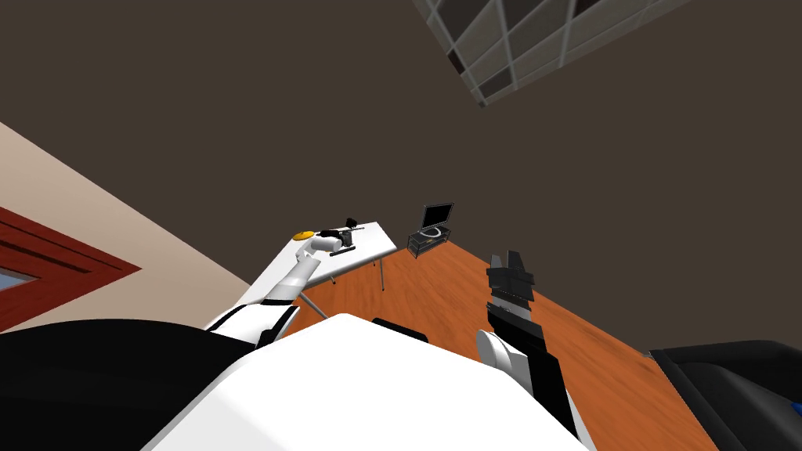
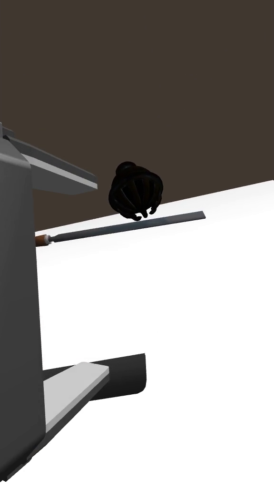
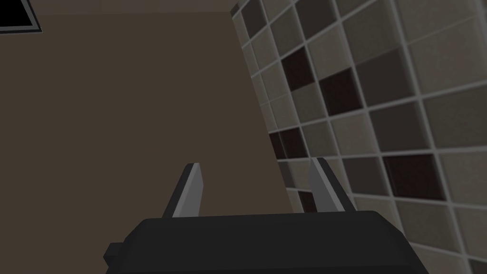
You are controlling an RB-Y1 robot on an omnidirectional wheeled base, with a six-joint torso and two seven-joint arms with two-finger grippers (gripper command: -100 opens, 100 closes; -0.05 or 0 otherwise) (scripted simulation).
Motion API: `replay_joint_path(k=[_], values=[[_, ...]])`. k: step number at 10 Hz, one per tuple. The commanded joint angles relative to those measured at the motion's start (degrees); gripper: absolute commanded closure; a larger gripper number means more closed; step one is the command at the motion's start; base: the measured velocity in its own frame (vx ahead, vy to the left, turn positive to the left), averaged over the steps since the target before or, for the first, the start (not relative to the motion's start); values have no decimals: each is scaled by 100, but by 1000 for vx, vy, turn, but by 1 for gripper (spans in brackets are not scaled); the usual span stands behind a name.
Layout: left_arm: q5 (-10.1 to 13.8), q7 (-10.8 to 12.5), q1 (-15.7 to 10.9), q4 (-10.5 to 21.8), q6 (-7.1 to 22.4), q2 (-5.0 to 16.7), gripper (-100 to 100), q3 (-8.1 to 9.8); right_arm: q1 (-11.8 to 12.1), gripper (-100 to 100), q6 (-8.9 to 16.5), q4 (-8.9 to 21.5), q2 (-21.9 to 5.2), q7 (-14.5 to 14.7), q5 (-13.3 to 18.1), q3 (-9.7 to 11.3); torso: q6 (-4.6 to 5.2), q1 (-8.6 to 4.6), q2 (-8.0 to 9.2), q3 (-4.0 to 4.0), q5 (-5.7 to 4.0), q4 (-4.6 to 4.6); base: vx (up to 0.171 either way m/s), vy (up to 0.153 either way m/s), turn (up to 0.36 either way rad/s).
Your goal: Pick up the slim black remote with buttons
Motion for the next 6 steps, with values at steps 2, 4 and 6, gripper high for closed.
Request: replay_joint_path(k=[2, 4, 6], values=[[45, 53, -44, 67, 388, 44, -100, 2, 0, 0, 0, 0, 0, 0, 0, 0, -1, 4, -3, -2, 1, -1, 43, 8, -7], [177, 123, -146, 269, 734, 157, -100, 0, 0, 0, 0, 0, 0, 0, 0, 0, -1, 7, 2, 1, 2, 0, 47, 12, -16], [309, 187, -239, 465, 1014, 268, -100, -8, 0, 0, 0, 0, 0, 0, 0, 0, -1, 5, 7, 3, 2, 0, 39, 9, -3]])
